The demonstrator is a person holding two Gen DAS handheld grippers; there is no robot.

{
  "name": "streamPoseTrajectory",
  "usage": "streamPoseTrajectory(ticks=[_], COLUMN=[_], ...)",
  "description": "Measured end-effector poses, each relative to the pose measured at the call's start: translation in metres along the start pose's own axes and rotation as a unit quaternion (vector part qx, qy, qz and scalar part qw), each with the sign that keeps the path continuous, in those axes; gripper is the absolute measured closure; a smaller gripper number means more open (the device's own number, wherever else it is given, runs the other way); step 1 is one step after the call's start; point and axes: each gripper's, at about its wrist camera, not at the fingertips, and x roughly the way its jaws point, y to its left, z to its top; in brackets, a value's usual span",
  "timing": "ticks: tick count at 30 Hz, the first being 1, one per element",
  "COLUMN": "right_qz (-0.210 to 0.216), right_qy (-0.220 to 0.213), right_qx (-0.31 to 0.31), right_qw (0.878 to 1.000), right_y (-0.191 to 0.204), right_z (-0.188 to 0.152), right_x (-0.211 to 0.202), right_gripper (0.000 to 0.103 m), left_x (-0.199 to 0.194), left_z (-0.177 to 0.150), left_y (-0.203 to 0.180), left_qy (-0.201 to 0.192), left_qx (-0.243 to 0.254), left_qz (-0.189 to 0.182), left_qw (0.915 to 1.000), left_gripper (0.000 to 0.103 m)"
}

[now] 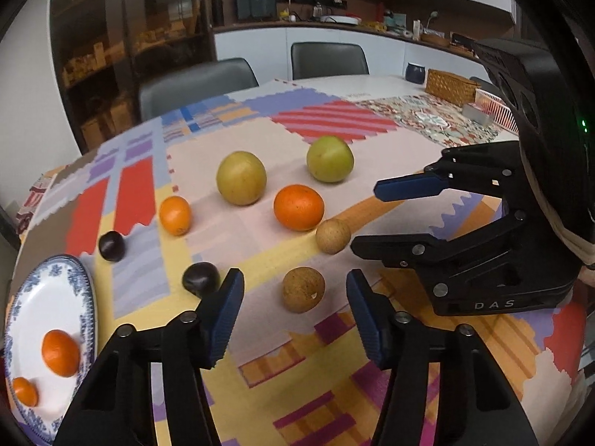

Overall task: Organize fruits
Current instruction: 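Move both open tools back toward the remaining fruits, then grasp a brown round fruit with the left tool while the right tool grasps another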

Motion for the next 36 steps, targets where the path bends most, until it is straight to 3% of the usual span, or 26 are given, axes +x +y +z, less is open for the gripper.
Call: streamPoseTrajectory(ticks=[9,14,22,36], right_qz=[0.029,0.038,0.06,0.051], right_qy=[0.013,0.02,0.033,0.004], right_qx=[-0.009,-0.017,-0.001,0.036], right_qw=[0.999,0.999,0.998,0.998], right_y=[-0.002,0.0,0.001,0.014], right_z=[0.004,0.006,0.009,0.015], right_x=[0.018,0.027,0.036,0.003], right_gripper=[0.057,0.062,0.074,0.075], left_x=[0.019,0.025,0.019,-0.03], left_z=[-0.001,0.0,-0.001,-0.001], left_y=[0.004,0.009,0.018,0.026], left_qy=[0.024,0.035,0.033,-0.004], left_qx=[-0.007,-0.02,-0.051,-0.08], left_qz=[-0.028,-0.044,-0.043,-0.006], left_qw=[0.9993,0.9982,0.9972,0.9967], left_gripper=[0.06,0.075,0.075,0.075])
